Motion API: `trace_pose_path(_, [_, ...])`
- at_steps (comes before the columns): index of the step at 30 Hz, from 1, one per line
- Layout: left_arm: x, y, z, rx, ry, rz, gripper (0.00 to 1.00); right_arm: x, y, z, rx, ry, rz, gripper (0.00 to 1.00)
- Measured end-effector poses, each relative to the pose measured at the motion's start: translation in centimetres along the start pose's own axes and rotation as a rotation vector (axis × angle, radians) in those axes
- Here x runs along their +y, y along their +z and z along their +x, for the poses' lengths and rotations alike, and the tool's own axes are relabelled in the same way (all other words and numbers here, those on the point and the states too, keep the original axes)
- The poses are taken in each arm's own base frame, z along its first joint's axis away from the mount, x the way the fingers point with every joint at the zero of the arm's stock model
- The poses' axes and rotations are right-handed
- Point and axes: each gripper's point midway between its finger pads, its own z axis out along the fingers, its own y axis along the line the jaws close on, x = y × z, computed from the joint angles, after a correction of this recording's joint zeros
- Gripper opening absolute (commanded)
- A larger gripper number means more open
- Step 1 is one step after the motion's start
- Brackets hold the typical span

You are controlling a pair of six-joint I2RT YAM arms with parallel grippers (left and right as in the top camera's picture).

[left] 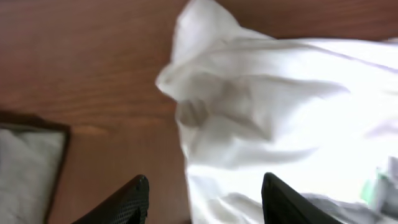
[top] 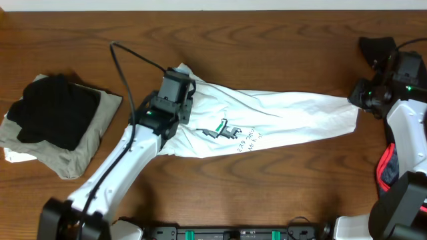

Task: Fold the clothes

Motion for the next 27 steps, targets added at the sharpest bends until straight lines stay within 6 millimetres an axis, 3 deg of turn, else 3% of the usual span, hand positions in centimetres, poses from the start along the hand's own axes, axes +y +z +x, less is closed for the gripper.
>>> trace_pose_path(4, [-1.7,-2.5,-0.4,-0.032,-0.012,0.132,0.59,-0.1,-0.3,0.9,0.034,-0.006,0.006,0.2])
trace_pose_path(8, [-2.8,-2.6,0.2,-0.006,-0.032,0.197,0.65,-0.3,-0.4,1.8,0.072,-0.015,0.012,0.3])
trace_pose_path(17, [-4.1,1.8,3.6,0.169,-0.03,0.212,0.66,-0.5,-0.5,2.9,0.115,-0.046,0.019,0.3])
trace_pose_path(23, [-1.9,4.1,4.8,0.223,-0.039,0.104,0.66,-0.6,-0.5,3.1,0.125,-0.052,0.02,0.31])
trace_pose_path(27, [-0.2,4.5,4.4,0.206,-0.083,0.071,0.67,-0.6,-0.5,3.2,0.126,-0.051,0.021,0.31])
